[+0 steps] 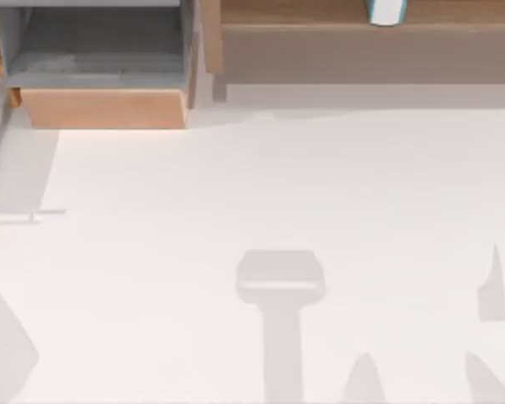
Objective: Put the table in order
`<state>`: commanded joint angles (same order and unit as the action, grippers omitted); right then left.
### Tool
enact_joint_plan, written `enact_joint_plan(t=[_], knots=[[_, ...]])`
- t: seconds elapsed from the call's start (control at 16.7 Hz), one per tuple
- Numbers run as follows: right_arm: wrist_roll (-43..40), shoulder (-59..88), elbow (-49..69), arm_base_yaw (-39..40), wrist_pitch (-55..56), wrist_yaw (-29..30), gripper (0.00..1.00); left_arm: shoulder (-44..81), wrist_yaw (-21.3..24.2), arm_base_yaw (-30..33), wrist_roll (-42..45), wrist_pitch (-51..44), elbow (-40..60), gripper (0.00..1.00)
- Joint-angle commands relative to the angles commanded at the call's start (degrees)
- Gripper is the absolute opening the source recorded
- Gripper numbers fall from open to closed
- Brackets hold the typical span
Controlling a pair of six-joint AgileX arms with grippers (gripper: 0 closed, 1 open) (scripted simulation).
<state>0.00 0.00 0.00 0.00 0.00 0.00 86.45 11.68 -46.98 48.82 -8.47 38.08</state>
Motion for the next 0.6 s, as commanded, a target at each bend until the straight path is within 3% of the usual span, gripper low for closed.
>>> enact_joint_plan(t=[0.3,0.6], knots=[[0.0,0.0,0.0,0.0,0.0,0.0,1.00,5.5,11.6,-5.5,10.0,28.4,-5.6,1.00],[0.0,0.0,0.0,0.0,0.0,0.0,1.00,14.0,20.6,-6.0,23.1,56.2,-10.7,1.00]])
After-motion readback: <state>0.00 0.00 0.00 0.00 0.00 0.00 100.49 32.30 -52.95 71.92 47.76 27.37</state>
